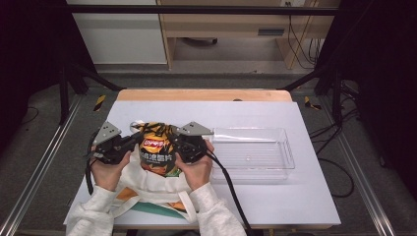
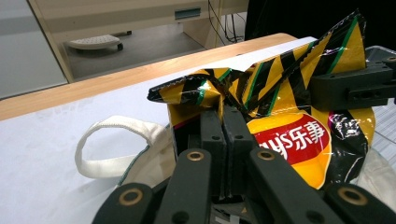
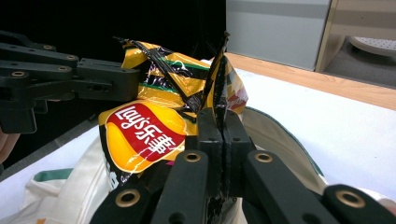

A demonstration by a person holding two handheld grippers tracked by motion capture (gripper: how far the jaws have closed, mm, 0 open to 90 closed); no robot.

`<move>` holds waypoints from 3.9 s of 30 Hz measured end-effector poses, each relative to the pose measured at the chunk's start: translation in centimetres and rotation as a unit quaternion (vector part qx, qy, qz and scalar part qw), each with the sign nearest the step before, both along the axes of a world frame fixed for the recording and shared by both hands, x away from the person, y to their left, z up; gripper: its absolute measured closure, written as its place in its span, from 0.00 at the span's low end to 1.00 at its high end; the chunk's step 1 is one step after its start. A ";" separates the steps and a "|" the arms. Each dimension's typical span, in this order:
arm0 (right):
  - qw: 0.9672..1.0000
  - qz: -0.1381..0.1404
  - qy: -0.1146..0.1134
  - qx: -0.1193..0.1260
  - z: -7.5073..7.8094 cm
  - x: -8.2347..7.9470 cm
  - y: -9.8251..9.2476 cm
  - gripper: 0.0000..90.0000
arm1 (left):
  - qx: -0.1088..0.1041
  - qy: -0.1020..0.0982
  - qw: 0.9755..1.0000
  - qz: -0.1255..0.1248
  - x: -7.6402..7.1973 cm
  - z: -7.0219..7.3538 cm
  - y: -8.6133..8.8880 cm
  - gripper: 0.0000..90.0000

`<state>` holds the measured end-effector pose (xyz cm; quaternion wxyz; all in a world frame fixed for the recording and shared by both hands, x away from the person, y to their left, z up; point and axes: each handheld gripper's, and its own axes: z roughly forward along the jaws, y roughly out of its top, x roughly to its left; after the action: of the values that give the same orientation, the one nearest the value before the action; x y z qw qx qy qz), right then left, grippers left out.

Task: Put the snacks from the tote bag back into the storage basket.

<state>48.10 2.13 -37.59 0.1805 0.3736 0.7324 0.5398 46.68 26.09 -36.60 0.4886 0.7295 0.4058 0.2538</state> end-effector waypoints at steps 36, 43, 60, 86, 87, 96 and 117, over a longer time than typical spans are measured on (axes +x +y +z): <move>0.997 0.027 -0.057 0.033 6.9 -1.4 -1.4 1.00 | -0.024 -0.076 0.997 0.012 -4.3 6.1 -0.9 1.00; 0.997 0.023 -0.068 0.033 8.3 -1.6 -2.0 1.00 | -0.026 -0.084 0.996 0.009 -4.3 7.4 -1.5 1.00; 0.995 -0.004 -0.092 0.025 10.9 -2.0 -4.5 1.00 | -0.033 -0.099 0.995 -0.007 -3.5 9.7 -4.2 1.00; 0.992 -0.053 -0.113 0.021 13.0 -2.6 -10.1 1.00 | -0.041 -0.117 0.991 -0.040 -1.9 11.7 -9.9 1.00; 0.992 -0.055 -0.114 0.020 13.0 -2.6 -10.3 1.00 | -0.041 -0.117 0.991 -0.040 -1.9 11.7 -10.1 1.00; 0.990 -0.075 -0.118 0.018 13.3 -2.6 -12.4 1.00 | -0.048 -0.108 0.991 -0.055 -1.1 11.9 -12.5 1.00; 0.987 -0.115 -0.112 0.022 12.0 -1.9 -18.0 1.00 | -0.043 -0.096 0.991 -0.085 0.9 10.8 -18.3 1.00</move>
<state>46.21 -15.87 -25.59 0.3142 0.3959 0.6479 0.5698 47.55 7.77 -25.77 0.5760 0.7118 0.3042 0.2627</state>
